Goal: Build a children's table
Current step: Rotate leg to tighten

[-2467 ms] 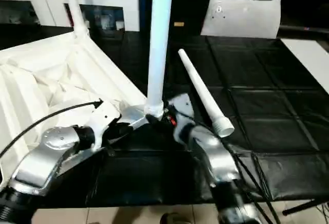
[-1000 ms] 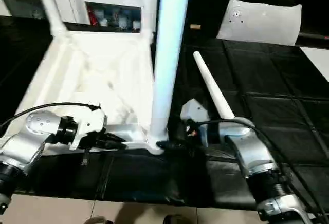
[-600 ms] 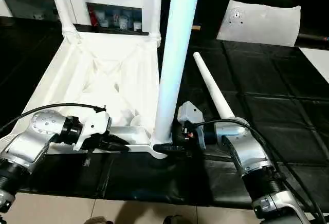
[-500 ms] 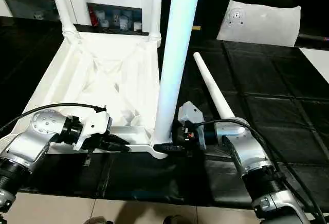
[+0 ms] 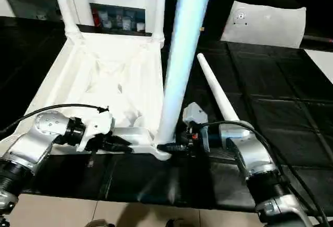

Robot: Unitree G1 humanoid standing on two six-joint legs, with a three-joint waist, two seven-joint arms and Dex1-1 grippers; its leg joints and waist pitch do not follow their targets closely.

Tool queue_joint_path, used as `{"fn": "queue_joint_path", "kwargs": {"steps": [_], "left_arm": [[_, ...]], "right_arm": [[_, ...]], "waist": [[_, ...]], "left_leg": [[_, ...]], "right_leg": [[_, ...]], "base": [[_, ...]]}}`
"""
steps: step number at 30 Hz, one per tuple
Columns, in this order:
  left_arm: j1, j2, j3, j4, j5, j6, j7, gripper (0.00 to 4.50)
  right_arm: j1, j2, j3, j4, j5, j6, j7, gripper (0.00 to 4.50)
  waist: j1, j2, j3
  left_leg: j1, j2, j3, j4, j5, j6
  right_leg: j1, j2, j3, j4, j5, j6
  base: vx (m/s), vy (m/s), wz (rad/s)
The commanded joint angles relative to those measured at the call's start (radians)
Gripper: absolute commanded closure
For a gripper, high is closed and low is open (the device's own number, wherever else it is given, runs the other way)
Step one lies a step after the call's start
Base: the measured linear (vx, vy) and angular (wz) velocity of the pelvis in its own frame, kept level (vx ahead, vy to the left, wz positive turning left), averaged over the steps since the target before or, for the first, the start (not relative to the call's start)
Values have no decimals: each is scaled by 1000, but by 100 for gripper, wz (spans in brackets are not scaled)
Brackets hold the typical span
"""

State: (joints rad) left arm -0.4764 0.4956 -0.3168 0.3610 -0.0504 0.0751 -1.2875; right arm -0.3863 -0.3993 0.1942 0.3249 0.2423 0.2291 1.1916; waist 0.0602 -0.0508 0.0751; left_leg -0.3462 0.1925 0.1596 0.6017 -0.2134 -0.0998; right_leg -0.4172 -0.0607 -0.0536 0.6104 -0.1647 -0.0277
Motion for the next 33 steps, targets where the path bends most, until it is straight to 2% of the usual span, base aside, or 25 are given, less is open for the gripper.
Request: {"fn": "queue_joint_path", "kwargs": {"steps": [1, 2, 4, 5, 7, 9, 10, 12, 13, 14, 15, 17, 18, 19, 21, 22, 24, 25, 26, 27, 28, 29, 30, 31, 33], "left_arm": [[-10, -81, 62, -40, -32, 106, 178, 450], [-8, -91, 69, -48, -35, 118, 194, 450], [1, -150, 99, -95, -42, 194, 299, 450], [3, -177, 108, -113, -36, 221, 347, 450], [3, -240, 130, -145, -24, 283, 453, 450], [-1, -303, 149, -173, -12, 329, 548, 450], [-3, -329, 153, -185, -9, 346, 577, 450], [-7, -372, 156, -208, 3, 371, 628, 450], [-9, -403, 154, -230, 9, 395, 665, 450], [-8, -409, 153, -236, 9, 401, 670, 450], [-8, -416, 150, -244, 8, 408, 675, 450], [-6, -428, 137, -261, 26, 416, 688, 450], [-6, -428, 135, -263, 29, 419, 690, 450], [-6, -419, 123, -262, 51, 421, 703, 450], [-6, -410, 119, -255, 58, 418, 703, 450], [-7, -402, 116, -249, 64, 414, 701, 450], [-8, -381, 113, -237, 74, 405, 694, 450], [-8, -377, 114, -235, 75, 404, 692, 450], [-6, -367, 114, -233, 78, 402, 689, 450], [-6, -361, 113, -232, 80, 400, 686, 450], [-5, -357, 113, -230, 81, 398, 684, 450], [-4, -349, 111, -227, 83, 394, 680, 450], [-3, -345, 110, -225, 85, 390, 677, 450], [6, -316, 104, -209, 91, 360, 652, 450], [16, -280, 101, -179, 92, 307, 612, 450]], "right_arm": [[41, 59, 19, -37, 13, 73, -105, 178], [44, 69, 19, -35, 3, 74, -130, 178], [48, 143, 10, -1, -46, 93, -292, 178], [44, 178, 1, 15, -55, 102, -352, 178], [24, 254, -24, 53, -70, 112, -477, 178], [-3, 330, -58, 95, -74, 132, -598, 178], [-17, 357, -69, 113, -81, 140, -649, 178], [-37, 400, -86, 136, -83, 150, -718, 178], [-52, 432, -100, 153, -84, 159, -772, 178], [-55, 438, -103, 157, -85, 159, -783, 178], [-60, 446, -106, 162, -86, 159, -797, 178], [-69, 474, -114, 167, -94, 160, -826, 178], [-71, 477, -115, 168, -96, 160, -829, 178], [-75, 493, -121, 172, -106, 147, -843, 178], [-73, 494, -119, 170, -112, 132, -845, 178], [-70, 493, -117, 166, -114, 121, -845, 108], [-59, 490, -126, 148, -101, 113, -835, 108], [-57, 488, -128, 142, -98, 114, -833, 87], [-52, 484, -132, 130, -93, 113, -830, 71], [-49, 481, -133, 125, -91, 111, -829, 71], [-48, 479, -133, 122, -92, 109, -828, 63], [-45, 475, -134, 115, -93, 106, -827, 59], [-43, 472, -134, 111, -95, 104, -826, 53], [-26, 451, -136, 81, -103, 90, -814, 40], [5, 406, -132, 34, -119, 54, -782, 13]], "waist": [[-11, 5, -56], [-11, 3, -56], [-17, 6, -50], [-21, 4, -50], [-43, 1, -49], [-56, -1, -49], [-64, 0, -50], [-71, -3, -52], [-73, -2, -55], [-75, 2, -57], [-76, 1, -60], [-76, 2, -63], [-76, 2, -63], [-75, 3, -67], [-74, 5, -69], [-73, 7, -71], [-72, 6, -69], [-73, 7, -68], [-75, 7, -65], [-74, 14, -64], [-77, 9, -63], [-78, 13, -64], [-79, 11, -65], [-76, 18, -66], [-74, 11, -67]], "left_leg": [[-3, 32, 3, -77, -166, 42], [-3, 32, 3, -78, -163, 37], [-3, 25, 0, -79, -198, 27], [-5, 25, -1, -80, -204, 21], [-10, 17, -7, -78, -221, 9], [-7, 10, -6, -72, -228, 18], [-11, 10, -8, -73, -221, 27], [-9, 11, -7, -74, -229, 37], [-7, 14, -6, -73, -225, 39], [-14, 16, -9, -77, -203, 44], [-17, 19, -8, -77, -187, 46], [-20, 21, -4, -75, -135, 63], [-20, 21, -4, -75, -135, 63], [-17, 21, 0, -71, -103, 77], [-18, 20, 2, -70, -79, 90], [-18, 22, 4, -69, -63, 98], [-17, 22, 4, -70, -75, 101], [-18, 23, 4, -72, -83, 99], [-18, 23, 3, -74, -108, 90], [-16, 24, 2, -75, -121, 84], [-16, 23, 3, -75, -141, 76], [-16, 23, 1, -75, -148, 68], [-18, 23, 1, -75, -148, 65], [-16, 23, 0, -75, -147, 61], [-18, 23, 0, -75, -138, 65]], "right_leg": [[58, -67, 46, -81, -371, -171], [58, -66, 46, -83, -382, -163], [52, -66, 43, -96, -491, -124], [52, -66, 42, -96, -512, -115], [52, -66, 35, -108, -605, -69], [44, -64, 32, -118, -648, -52], [44, -62, 31, -118, -632, -50], [41, -57, 30, -119, -604, -51], [39, -58, 33, -115, -580, -59], [46, -57, 33, -107, -517, -77], [49, -58, 35, -102, -474, -87], [52, -56, 40, -87, -319, -140], [52, -56, 40, -87, -319, -140], [55, -57, 42, -80, -247, -170], [59, -59, 43, -76, -206, -188], [61, -60, 42, -73, -174, -201], [62, -61, 42, -76, -185, -203], [62, -62, 42, -77, -197, -200], [61, -61, 41, -81, -238, -190], [60, -61, 40, -83, -261, -184], [59, -61, 41, -88, -297, -170], [58, -61, 40, -90, -317, -162], [59, -61, 41, -89, -317, -160], [58, -61, 41, -89, -313, -157], [60, -59, 42, -88, -285, -156]], "base": [[0, 0, 0], [0, 0, 0], [0, 0, 0], [0, 0, 0], [0, 0, 0], [0, 0, 0], [0, 0, 0], [0, 0, 0], [0, 0, 0], [0, 0, 0], [0, 0, 0], [0, 0, 0], [51, 5, 4], [50, -1, 3], [25, -1, 2], [0, 0, 0], [0, 0, 0], [0, 0, 0], [0, 0, 0], [0, 0, 0], [0, 0, 0], [0, 0, 0], [0, 0, 0], [0, 0, 0], [0, 0, 0]]}}
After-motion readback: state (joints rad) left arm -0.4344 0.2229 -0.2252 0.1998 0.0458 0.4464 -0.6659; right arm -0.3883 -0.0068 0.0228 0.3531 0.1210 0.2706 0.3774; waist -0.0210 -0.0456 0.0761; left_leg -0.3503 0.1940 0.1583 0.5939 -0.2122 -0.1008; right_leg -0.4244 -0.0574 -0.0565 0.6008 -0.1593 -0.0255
